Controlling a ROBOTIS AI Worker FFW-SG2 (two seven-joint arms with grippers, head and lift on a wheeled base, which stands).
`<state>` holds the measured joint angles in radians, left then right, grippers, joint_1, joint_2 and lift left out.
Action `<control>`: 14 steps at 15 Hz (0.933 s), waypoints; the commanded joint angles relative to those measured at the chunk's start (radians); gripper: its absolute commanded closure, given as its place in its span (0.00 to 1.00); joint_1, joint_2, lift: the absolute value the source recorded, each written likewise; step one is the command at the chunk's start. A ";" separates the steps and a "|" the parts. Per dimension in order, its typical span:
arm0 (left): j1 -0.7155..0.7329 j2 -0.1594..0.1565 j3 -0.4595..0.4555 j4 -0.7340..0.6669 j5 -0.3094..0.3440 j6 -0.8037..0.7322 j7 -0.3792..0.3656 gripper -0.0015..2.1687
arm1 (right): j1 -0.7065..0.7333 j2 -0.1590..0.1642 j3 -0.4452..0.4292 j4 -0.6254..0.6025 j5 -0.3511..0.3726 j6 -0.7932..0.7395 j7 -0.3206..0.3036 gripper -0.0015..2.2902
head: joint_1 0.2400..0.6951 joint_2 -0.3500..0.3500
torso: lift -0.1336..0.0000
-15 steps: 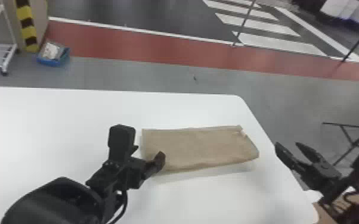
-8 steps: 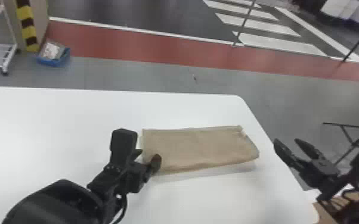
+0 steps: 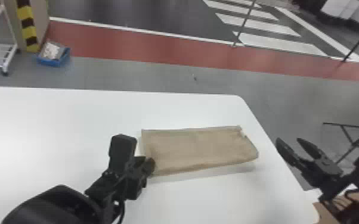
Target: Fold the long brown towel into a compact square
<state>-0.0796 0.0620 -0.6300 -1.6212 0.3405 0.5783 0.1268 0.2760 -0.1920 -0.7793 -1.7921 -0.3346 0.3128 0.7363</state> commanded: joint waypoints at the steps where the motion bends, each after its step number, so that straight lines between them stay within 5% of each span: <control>1: 0.012 0.009 0.007 -0.036 -0.008 0.025 -0.004 0.47 | 0.000 0.002 -0.006 -0.003 -0.004 0.006 0.000 0.04 | 1.00 0.00 | 0.07; 14: 0.083 0.168 0.343 -0.235 0.037 0.163 -0.049 0.47 | -0.004 0.011 0.017 -0.047 0.002 0.082 -0.034 0.04 | 1.00 0.00 | 0.07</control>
<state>0.0025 0.2153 -0.3260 -1.8569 0.3703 0.7402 0.0848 0.2725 -0.1810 -0.7676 -1.8351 -0.3366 0.3852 0.7028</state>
